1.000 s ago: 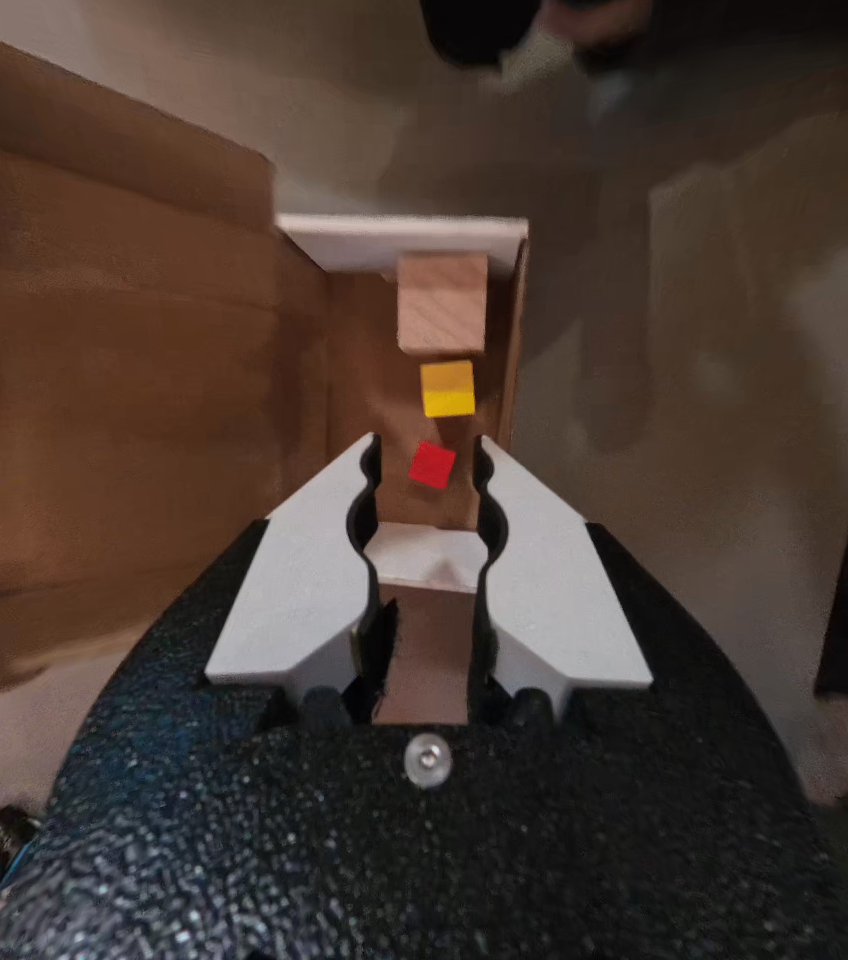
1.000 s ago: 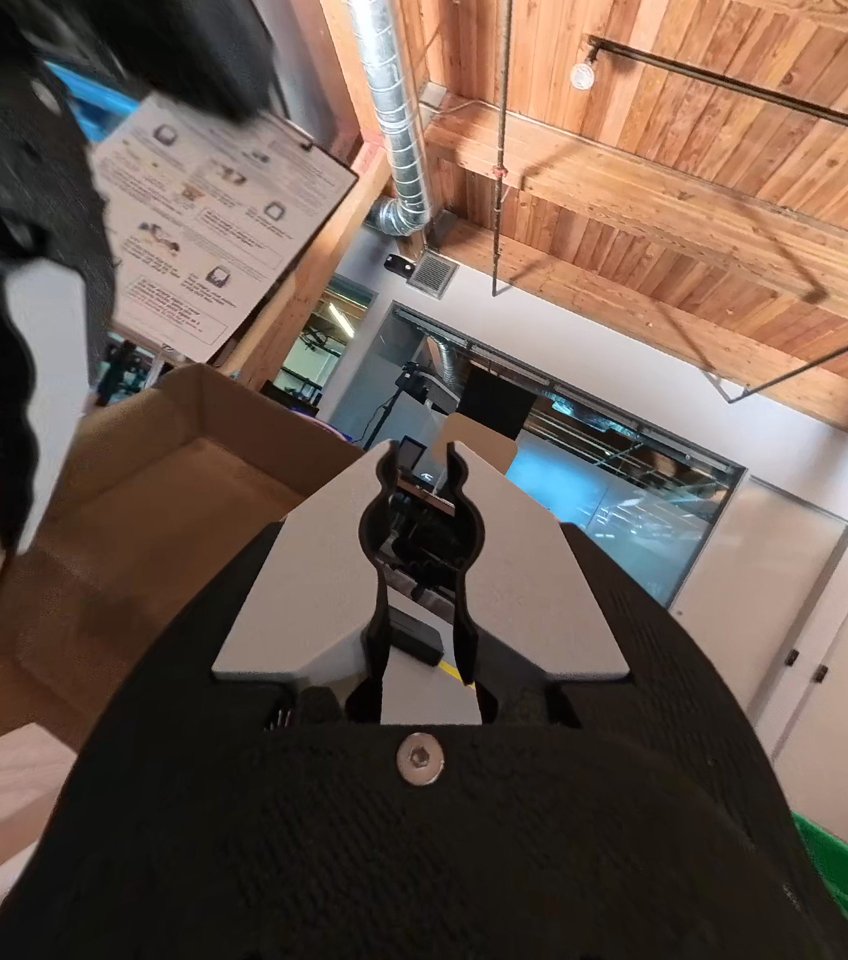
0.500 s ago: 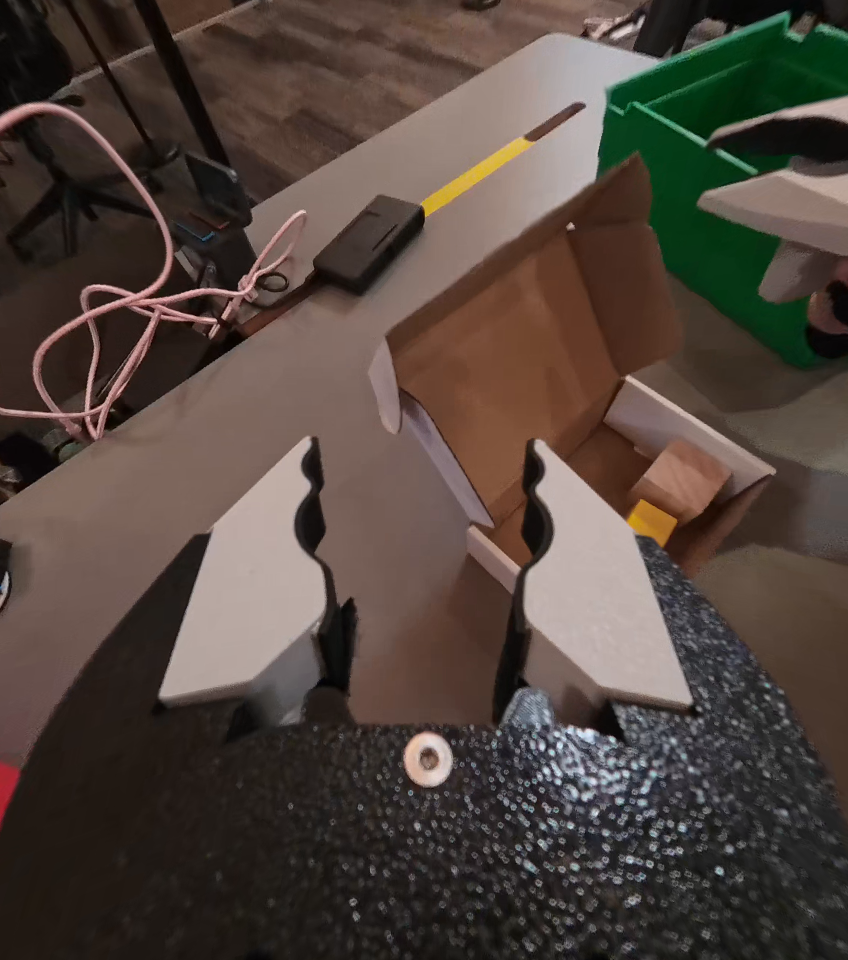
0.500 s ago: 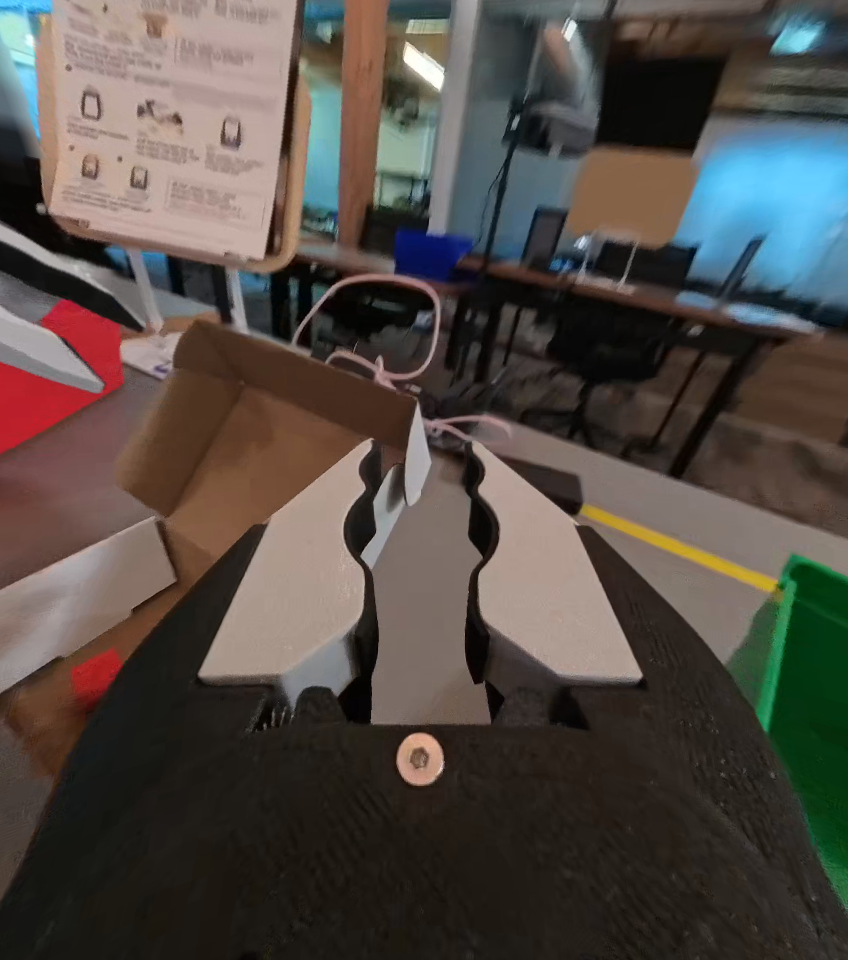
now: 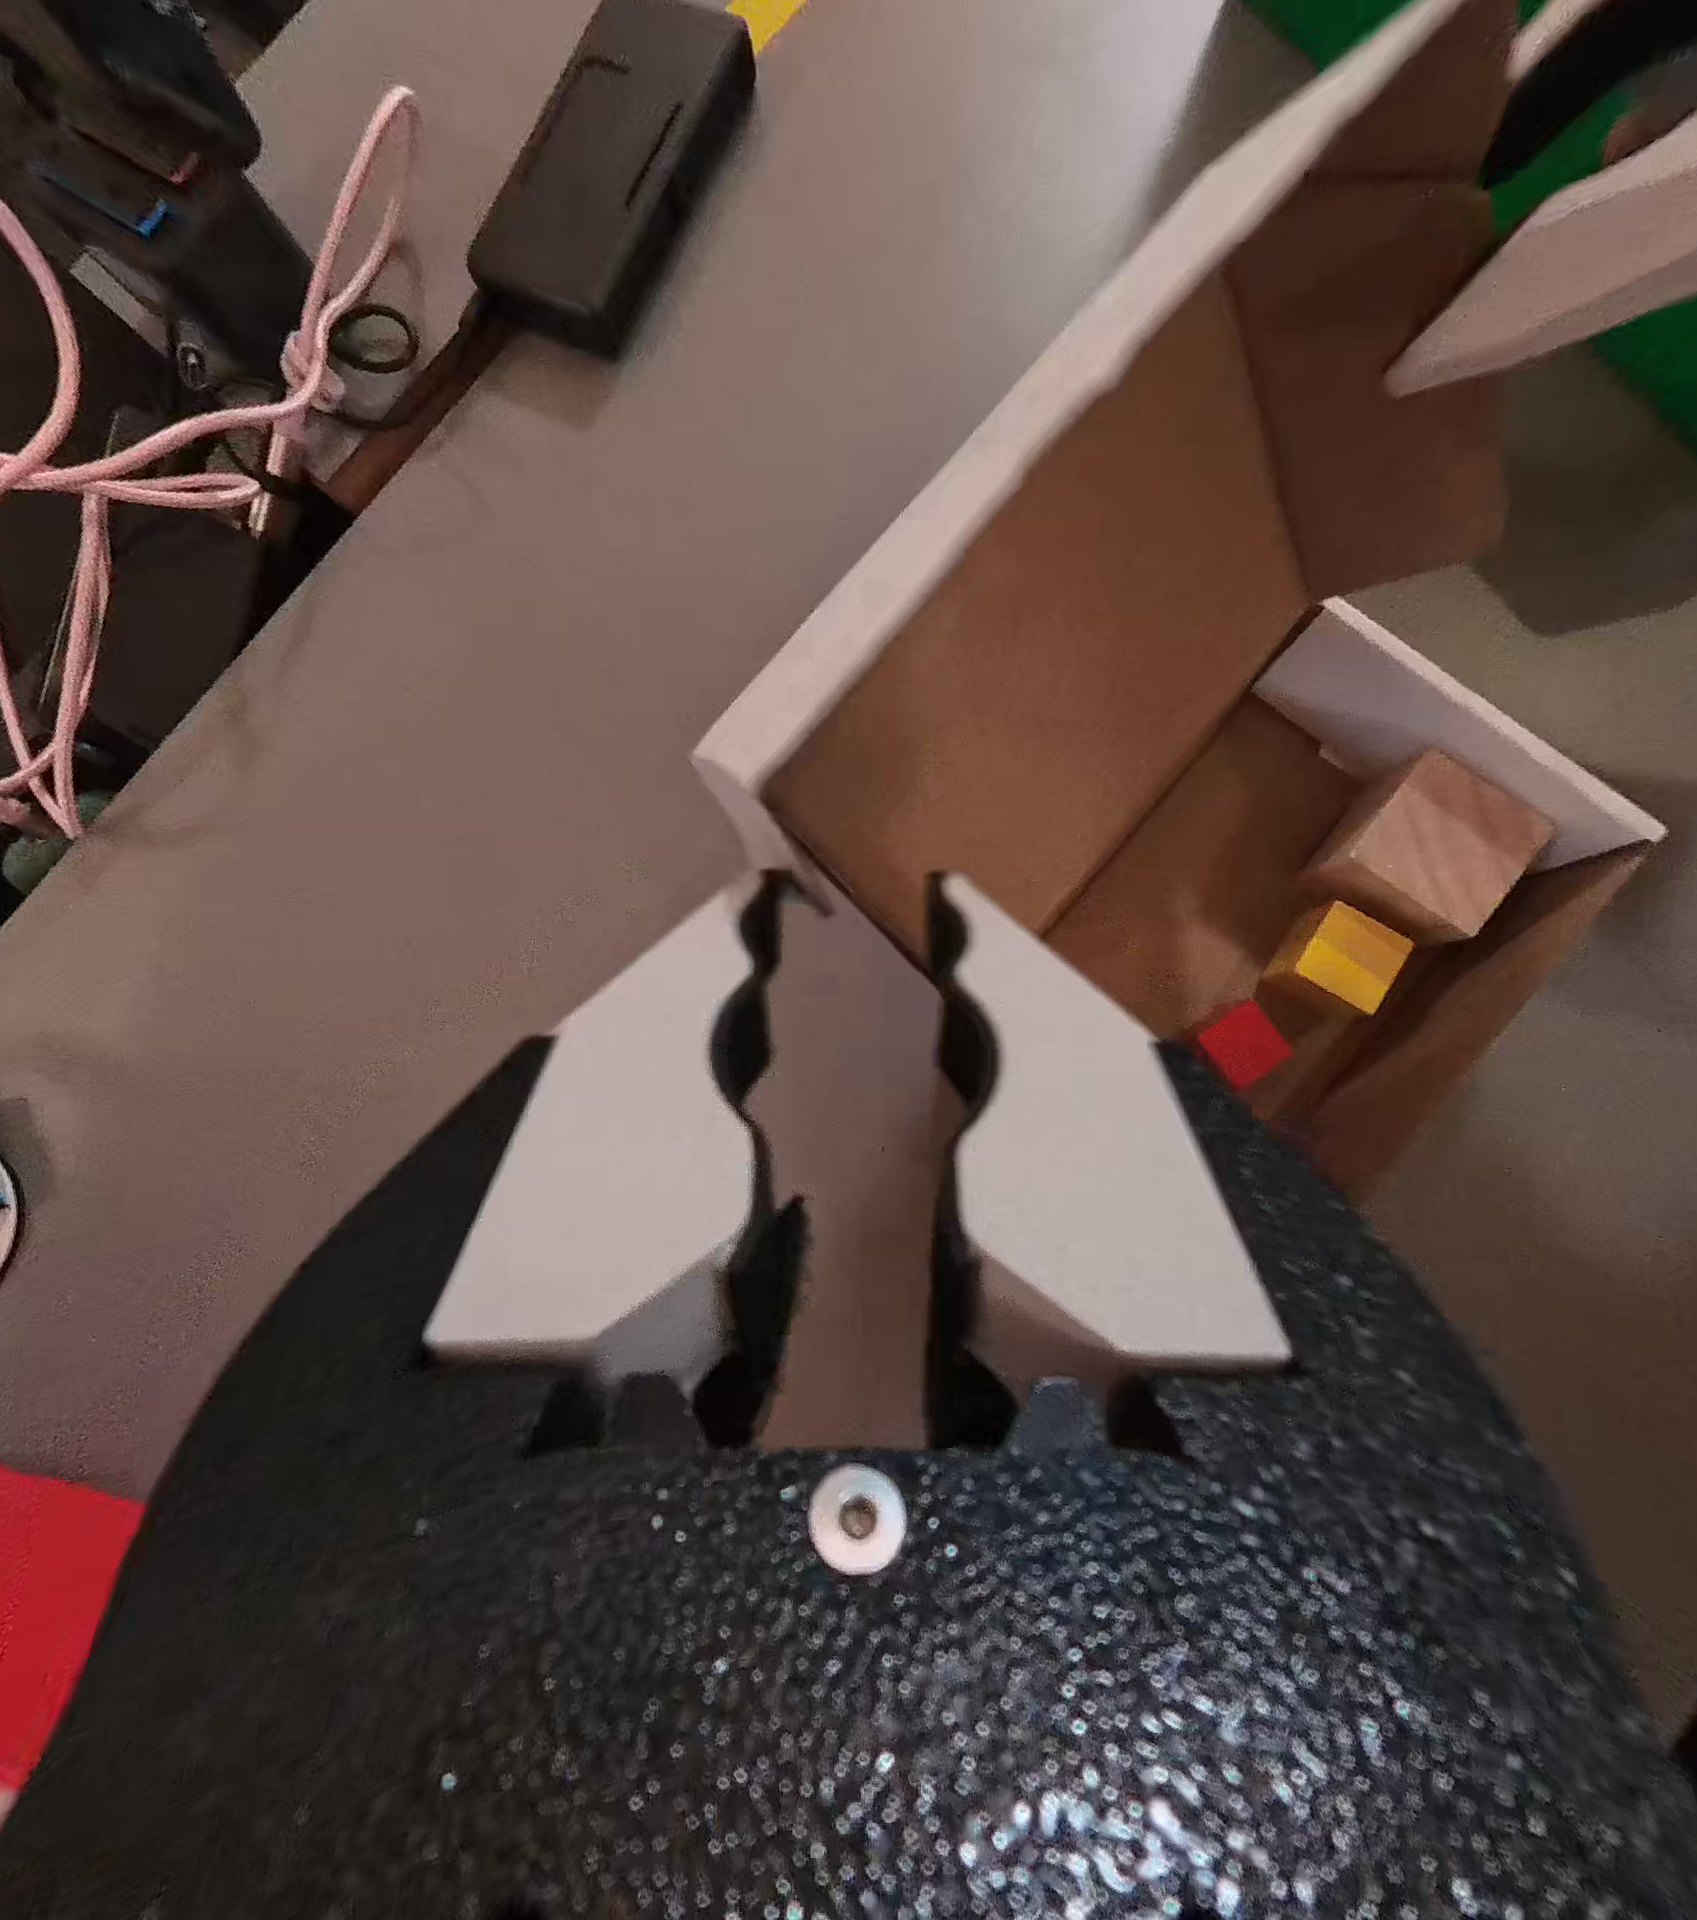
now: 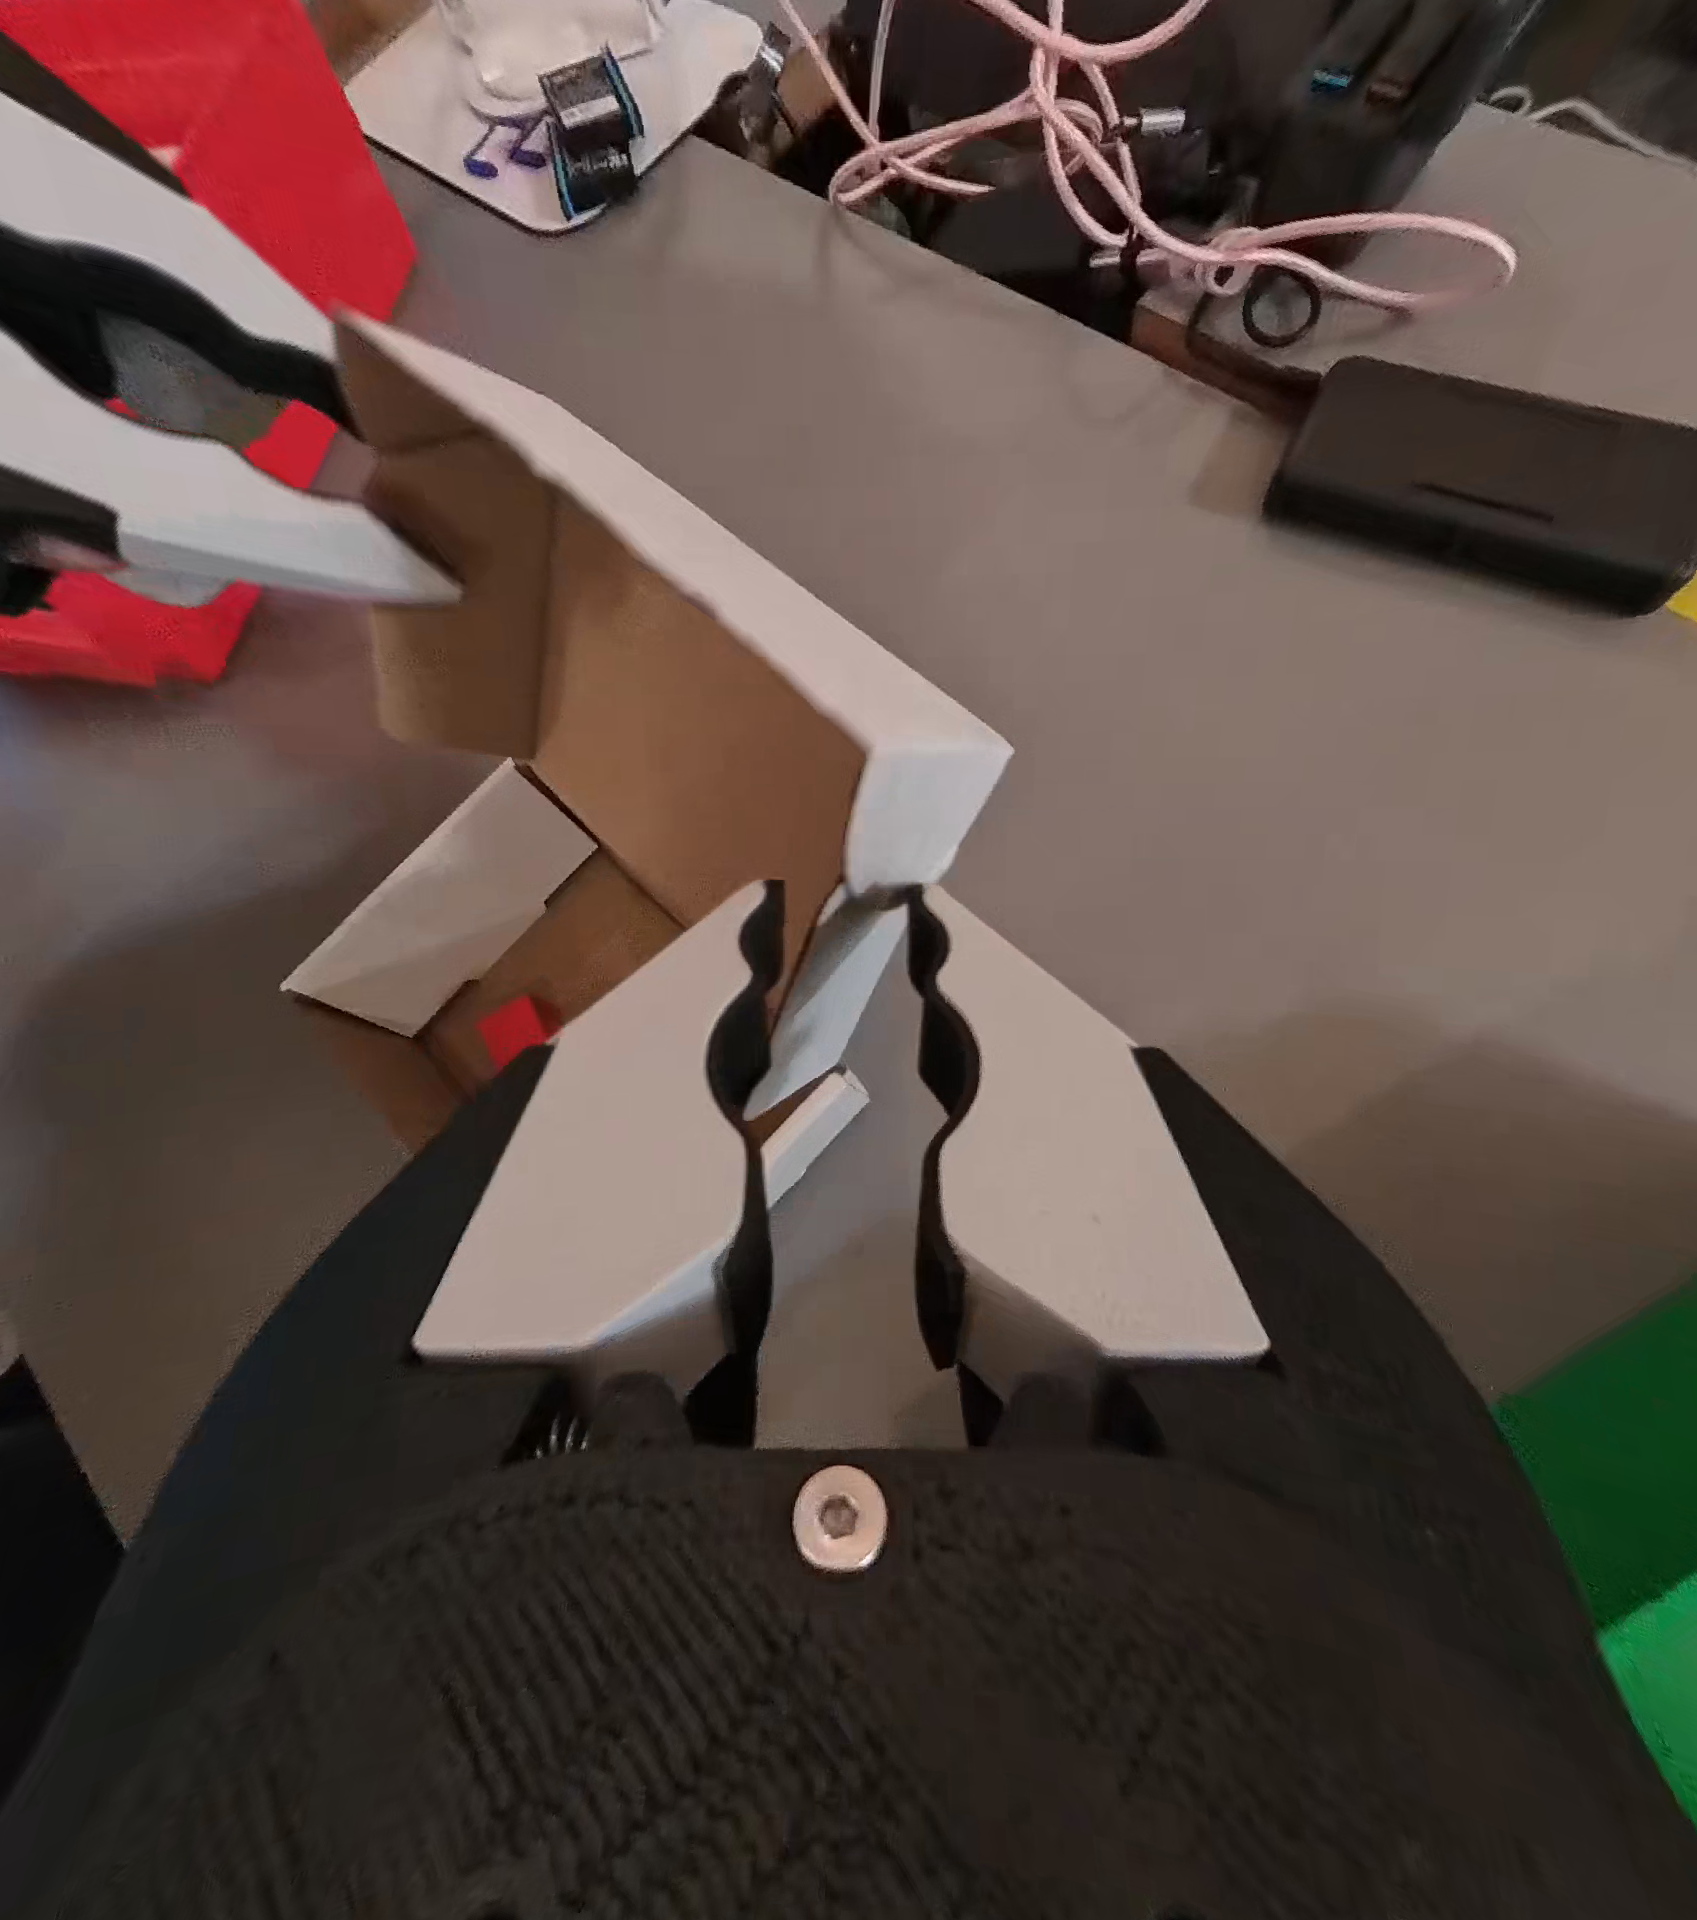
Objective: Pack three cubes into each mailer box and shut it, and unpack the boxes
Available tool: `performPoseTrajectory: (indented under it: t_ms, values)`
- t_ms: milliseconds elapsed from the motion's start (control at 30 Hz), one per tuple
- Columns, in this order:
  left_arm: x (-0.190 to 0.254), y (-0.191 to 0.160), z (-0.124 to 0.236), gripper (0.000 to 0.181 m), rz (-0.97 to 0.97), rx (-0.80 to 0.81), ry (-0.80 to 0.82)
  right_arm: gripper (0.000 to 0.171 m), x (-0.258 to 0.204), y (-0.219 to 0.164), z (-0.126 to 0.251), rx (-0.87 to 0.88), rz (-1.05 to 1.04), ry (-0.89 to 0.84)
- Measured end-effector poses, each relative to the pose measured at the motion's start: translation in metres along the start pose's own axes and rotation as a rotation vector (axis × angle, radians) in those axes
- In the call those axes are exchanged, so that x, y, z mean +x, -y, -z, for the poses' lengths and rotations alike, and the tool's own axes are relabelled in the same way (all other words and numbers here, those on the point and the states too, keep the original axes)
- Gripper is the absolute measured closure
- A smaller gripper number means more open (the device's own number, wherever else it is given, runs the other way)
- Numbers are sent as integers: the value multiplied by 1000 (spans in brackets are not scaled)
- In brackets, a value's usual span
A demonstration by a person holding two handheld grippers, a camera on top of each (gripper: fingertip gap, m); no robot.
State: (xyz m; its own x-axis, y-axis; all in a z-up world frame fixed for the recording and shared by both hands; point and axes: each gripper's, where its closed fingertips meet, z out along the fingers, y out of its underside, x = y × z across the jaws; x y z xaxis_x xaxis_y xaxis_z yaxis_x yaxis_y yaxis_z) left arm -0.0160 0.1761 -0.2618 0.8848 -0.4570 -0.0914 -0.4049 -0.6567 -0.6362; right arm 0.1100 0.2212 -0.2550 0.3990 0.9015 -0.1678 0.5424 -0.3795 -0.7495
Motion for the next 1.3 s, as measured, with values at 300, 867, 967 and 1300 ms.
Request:
performPoseTrajectory:
  t_ms: [300, 867, 967, 1300]
  values:
    - [4, 4, 7, 166, 58, 182, 173, 159, -6, 1, 6, 255, -7, -189]
    - [56, -28, 42, 168, 235, 683, 235, 167, -42, -40, 26, 585, -18, -379]
    - [64, -34, 43, 167, 256, 678, 181, 166, -46, -47, 26, 597, -44, -369]
    - [84, -47, 46, 169, 251, 642, 84, 166, -55, -71, 21, 543, 30, -410]
